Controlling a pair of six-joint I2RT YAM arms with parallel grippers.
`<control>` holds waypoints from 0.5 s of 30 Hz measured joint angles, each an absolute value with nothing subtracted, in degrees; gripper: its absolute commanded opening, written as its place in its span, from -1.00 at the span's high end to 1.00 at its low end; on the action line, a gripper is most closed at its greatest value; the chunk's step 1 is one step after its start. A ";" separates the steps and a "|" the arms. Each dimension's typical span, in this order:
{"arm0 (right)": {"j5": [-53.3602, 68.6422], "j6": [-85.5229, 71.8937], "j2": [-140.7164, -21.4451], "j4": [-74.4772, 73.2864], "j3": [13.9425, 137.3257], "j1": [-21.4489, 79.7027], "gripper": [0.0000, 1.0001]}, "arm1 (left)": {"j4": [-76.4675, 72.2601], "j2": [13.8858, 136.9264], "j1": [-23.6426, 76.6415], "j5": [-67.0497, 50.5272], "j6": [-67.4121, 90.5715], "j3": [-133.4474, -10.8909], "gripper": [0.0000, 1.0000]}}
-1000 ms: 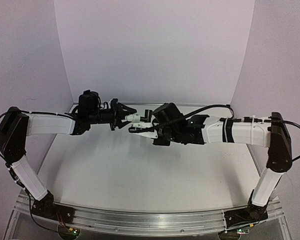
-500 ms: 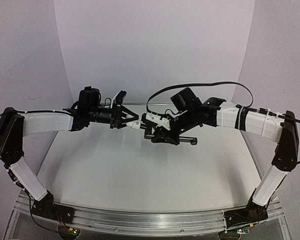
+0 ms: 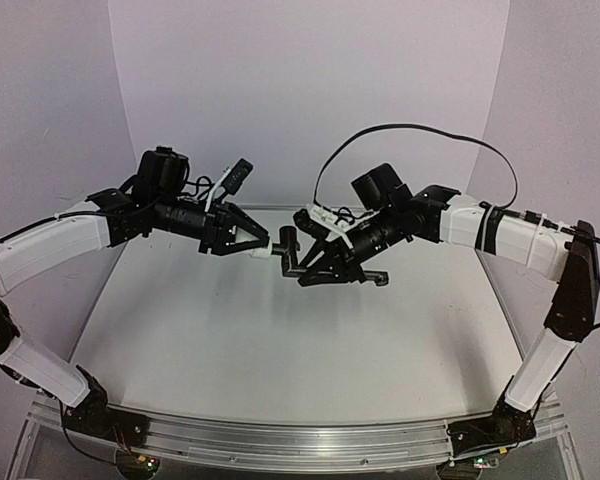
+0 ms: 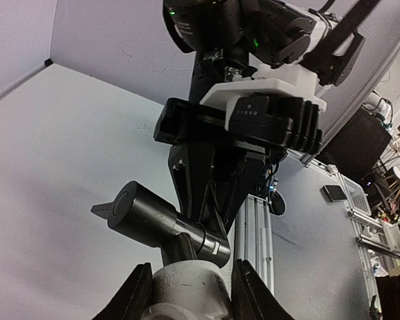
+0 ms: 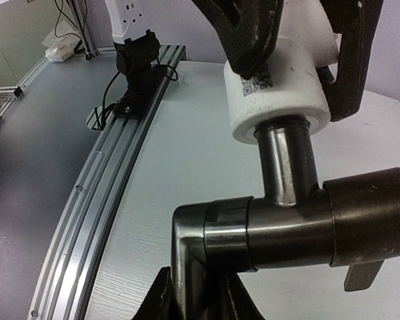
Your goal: Install the water faucets
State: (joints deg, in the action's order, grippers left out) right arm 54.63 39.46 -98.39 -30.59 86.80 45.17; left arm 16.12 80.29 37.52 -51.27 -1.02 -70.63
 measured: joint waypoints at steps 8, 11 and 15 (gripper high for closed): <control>61.31 38.53 -98.56 -29.05 87.02 44.46 1.00 | 15.58 78.33 37.62 -53.43 -5.93 -70.34 0.10; 62.37 37.37 -98.56 -28.78 87.16 44.47 1.00 | 14.56 78.06 37.82 -52.49 -7.36 -70.16 -0.51; 62.07 33.84 -98.39 -29.96 87.12 45.95 1.00 | 9.19 77.58 38.27 -46.79 -7.14 -67.12 -0.91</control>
